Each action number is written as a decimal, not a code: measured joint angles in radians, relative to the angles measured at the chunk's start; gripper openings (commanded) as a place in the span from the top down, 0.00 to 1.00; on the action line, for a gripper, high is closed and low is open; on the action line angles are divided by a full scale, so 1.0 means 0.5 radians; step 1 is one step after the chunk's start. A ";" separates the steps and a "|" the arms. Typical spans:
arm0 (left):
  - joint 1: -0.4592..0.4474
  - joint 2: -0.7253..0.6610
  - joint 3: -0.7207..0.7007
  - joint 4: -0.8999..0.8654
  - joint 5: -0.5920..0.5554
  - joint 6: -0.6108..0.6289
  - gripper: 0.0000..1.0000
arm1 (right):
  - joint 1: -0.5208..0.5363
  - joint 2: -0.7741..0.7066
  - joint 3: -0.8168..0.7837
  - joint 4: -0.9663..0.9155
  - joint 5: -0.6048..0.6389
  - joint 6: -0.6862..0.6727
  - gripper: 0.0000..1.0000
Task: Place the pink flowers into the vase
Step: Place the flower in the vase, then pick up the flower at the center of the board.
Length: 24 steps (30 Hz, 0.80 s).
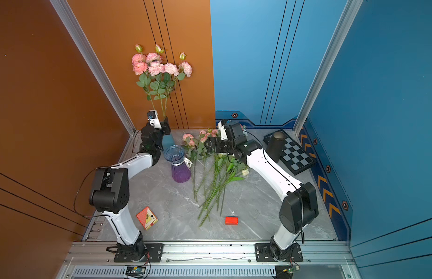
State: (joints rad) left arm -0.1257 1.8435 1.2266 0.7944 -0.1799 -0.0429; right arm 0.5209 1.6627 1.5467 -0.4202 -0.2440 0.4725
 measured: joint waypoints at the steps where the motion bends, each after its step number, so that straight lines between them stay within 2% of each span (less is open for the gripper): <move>1: -0.008 -0.020 -0.011 -0.002 0.004 0.002 0.21 | -0.011 0.000 -0.003 -0.015 0.014 0.005 0.00; 3: -0.024 -0.062 -0.039 -0.004 0.012 0.010 0.01 | -0.031 0.005 -0.004 -0.043 0.027 0.014 0.00; 8: -0.091 -0.218 -0.140 -0.001 0.018 0.001 0.02 | -0.063 0.095 -0.004 -0.079 0.041 0.060 0.00; 13: -0.183 -0.407 -0.272 -0.006 0.092 -0.006 0.01 | -0.063 0.318 0.004 -0.092 0.024 0.086 0.01; 24: -0.500 -0.892 -0.356 -0.341 0.396 -0.076 0.01 | -0.063 0.673 0.237 -0.140 -0.021 0.150 0.21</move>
State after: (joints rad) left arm -0.3759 1.3975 1.0485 0.6239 0.0181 -0.0811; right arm 0.4896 1.9991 1.6653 -0.4900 -0.2543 0.5472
